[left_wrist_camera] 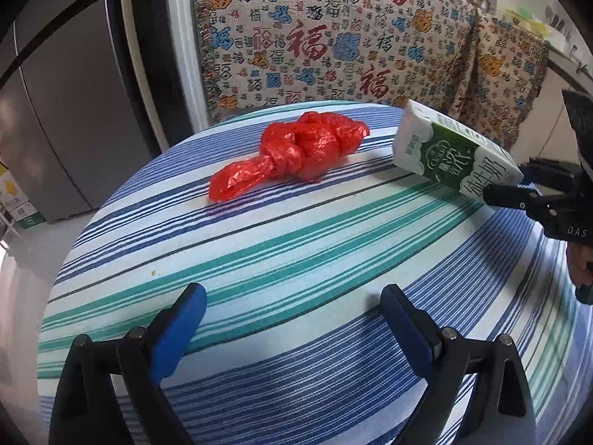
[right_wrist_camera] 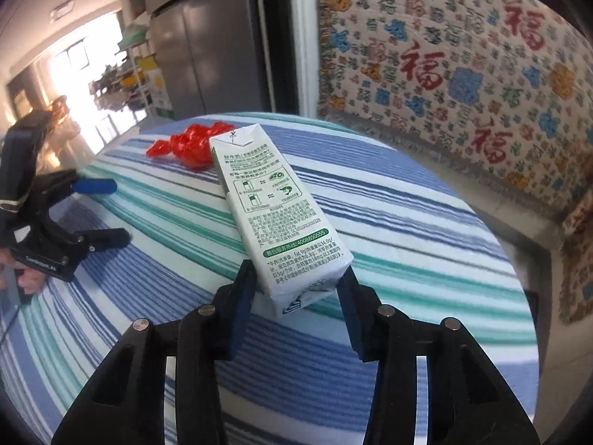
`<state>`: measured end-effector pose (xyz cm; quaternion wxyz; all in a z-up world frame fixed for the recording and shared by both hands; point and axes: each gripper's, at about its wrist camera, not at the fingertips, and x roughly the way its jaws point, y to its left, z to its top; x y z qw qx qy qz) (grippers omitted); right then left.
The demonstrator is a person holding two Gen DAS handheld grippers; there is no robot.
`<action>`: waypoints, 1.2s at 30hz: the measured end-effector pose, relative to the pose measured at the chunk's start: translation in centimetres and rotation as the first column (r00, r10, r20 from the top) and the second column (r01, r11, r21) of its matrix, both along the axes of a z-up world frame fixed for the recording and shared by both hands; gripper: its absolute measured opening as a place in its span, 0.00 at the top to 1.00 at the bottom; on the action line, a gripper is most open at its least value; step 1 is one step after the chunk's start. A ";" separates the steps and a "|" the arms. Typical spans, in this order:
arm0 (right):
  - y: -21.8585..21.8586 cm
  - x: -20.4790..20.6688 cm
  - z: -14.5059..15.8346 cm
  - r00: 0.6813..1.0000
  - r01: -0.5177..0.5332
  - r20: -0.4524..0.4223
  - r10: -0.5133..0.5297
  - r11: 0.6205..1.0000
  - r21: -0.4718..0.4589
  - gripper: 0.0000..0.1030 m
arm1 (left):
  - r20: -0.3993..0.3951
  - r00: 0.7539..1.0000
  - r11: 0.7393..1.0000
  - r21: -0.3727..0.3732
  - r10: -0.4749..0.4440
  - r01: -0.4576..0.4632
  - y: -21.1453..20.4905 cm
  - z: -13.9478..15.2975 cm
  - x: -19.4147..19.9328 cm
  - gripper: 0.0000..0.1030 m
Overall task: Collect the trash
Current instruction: 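Grasp red plastic bag with left tool while right tool grasps milk carton, then carry red bag and milk carton over the blue wastebasket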
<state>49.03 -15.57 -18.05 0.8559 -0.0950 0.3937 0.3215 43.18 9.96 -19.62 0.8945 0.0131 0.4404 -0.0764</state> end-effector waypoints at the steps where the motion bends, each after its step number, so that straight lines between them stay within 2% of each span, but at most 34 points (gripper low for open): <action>1: -0.9 -0.9 0.2 0.999 0.036 -0.005 -0.036 0.999 0.017 0.56 | 0.009 1.000 0.999 -0.030 -0.017 0.017 0.4 0.1 0.4 0.06; 5: -4.1 -6.0 0.4 0.989 0.145 -0.014 -0.145 0.989 0.022 0.56 | 0.076 0.997 1.000 -0.017 -0.019 0.020 1.5 1.3 2.9 0.06; 7: -5.1 -8.9 0.3 0.982 0.188 -0.008 -0.188 0.982 -0.016 0.56 | 0.084 0.994 0.997 -0.018 -0.070 0.072 1.3 1.8 4.2 0.06; 10: -6.9 -11.8 0.2 0.966 0.255 -0.030 -0.255 0.967 -0.025 0.56 | 0.113 0.979 0.985 0.039 -0.171 0.168 0.0 2.7 5.7 0.06; 15: -8.8 -14.6 0.2 0.948 0.308 -0.080 -0.309 0.951 -0.020 0.56 | 0.079 0.948 0.946 0.125 -0.309 0.298 -2.9 2.0 7.6 0.07; 16: -8.9 -14.9 0.3 0.945 0.316 -0.079 -0.318 0.948 -0.027 0.56 | 0.069 0.946 0.944 0.123 -0.317 0.307 -3.1 1.8 7.8 0.15; 17: -9.1 -15.3 0.4 0.942 0.325 -0.078 -0.327 0.945 -0.032 0.56 | 0.059 0.946 0.943 0.111 -0.320 0.312 -3.2 1.6 7.8 0.44; 18: -9.3 -15.6 0.5 0.940 0.331 -0.080 -0.332 0.943 -0.029 0.56 | 0.038 0.949 0.947 0.087 -0.313 0.308 -3.2 1.4 7.8 0.64; 19: -9.4 -16.0 0.6 0.938 0.337 -0.082 -0.338 0.941 -0.029 0.56 | 0.016 0.952 0.951 0.059 -0.305 0.304 -3.2 1.1 7.7 0.77; 21: -9.5 -16.7 0.6 0.934 0.346 -0.084 -0.348 0.937 -0.037 0.56 | 0.003 0.964 0.963 0.048 -0.264 0.264 -3.4 0.8 6.3 0.81; 22: -9.5 -16.9 0.6 0.933 0.347 -0.086 -0.349 0.937 -0.034 0.56 | -0.003 0.969 0.968 0.057 -0.246 0.246 -3.7 0.7 5.4 0.88; 28: -9.6 -19.0 -0.2 0.933 0.335 -0.127 -0.336 0.942 -0.030 0.55 | -0.085 0.978 0.981 -0.029 -0.192 0.191 -6.3 1.3 -3.0 0.88; 31: -9.9 -19.6 0.0 0.935 0.324 -0.136 -0.326 0.945 -0.037 0.54 | -0.110 0.971 0.977 -0.031 -0.212 0.210 -8.4 1.3 -7.5 0.88; 33: -9.9 -19.6 0.1 0.940 0.303 -0.150 -0.307 0.952 -0.052 0.45 | -0.102 0.969 0.974 -0.032 -0.225 0.223 -9.5 1.4 -9.7 0.85; 34: -9.8 -19.5 0.2 0.942 0.293 -0.156 -0.298 0.954 -0.056 0.32 | -0.104 0.967 0.972 -0.048 -0.233 0.229 -9.8 1.4 -10.4 0.75; 35: -9.8 -19.4 0.5 0.944 0.286 -0.154 -0.293 0.956 -0.065 0.22 | -0.102 0.964 0.969 -0.057 -0.245 0.241 -10.2 1.4 -10.8 0.57; 36: -9.6 -19.3 0.8 0.948 0.271 -0.152 -0.280 0.959 -0.079 0.20 | -0.093 0.959 0.963 -0.055 -0.268 0.263 -10.6 1.6 -11.1 0.47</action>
